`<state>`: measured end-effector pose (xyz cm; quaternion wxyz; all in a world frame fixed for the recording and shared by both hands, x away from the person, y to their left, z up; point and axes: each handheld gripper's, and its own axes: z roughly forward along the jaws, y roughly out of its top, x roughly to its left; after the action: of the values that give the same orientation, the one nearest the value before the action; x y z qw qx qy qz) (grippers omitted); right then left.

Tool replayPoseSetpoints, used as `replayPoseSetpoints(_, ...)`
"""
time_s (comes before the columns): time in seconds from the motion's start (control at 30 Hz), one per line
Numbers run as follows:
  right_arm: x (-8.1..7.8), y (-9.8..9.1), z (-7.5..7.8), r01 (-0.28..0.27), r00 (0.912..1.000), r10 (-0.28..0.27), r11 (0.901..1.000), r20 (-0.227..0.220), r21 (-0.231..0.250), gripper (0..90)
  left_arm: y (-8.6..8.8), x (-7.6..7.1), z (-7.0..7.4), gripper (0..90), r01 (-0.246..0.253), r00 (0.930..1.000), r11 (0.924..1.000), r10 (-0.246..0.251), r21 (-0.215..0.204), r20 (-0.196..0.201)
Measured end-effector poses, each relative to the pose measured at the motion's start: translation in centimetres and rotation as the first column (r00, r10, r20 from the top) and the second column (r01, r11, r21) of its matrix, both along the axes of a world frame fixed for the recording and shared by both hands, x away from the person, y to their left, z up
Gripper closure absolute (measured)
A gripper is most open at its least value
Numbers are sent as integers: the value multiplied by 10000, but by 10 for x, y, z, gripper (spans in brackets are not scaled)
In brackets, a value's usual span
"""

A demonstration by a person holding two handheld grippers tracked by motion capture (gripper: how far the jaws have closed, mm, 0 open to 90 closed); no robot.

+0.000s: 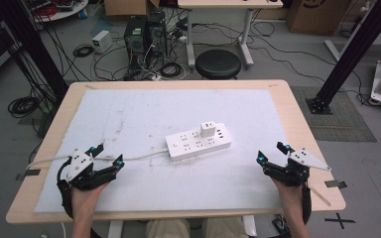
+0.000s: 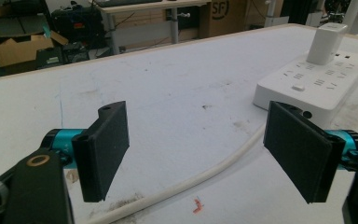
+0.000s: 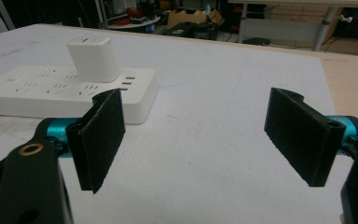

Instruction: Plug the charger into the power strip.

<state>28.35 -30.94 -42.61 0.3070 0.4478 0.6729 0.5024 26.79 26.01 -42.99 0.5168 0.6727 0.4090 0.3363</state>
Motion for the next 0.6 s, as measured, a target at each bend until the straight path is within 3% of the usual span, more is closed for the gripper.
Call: replayPoseSetpoints(0.6,1,0,-2,-202,9998,202,9998,-88,3,208,-1,-1,0,223,41,10000,10000,-41,-22,-13)
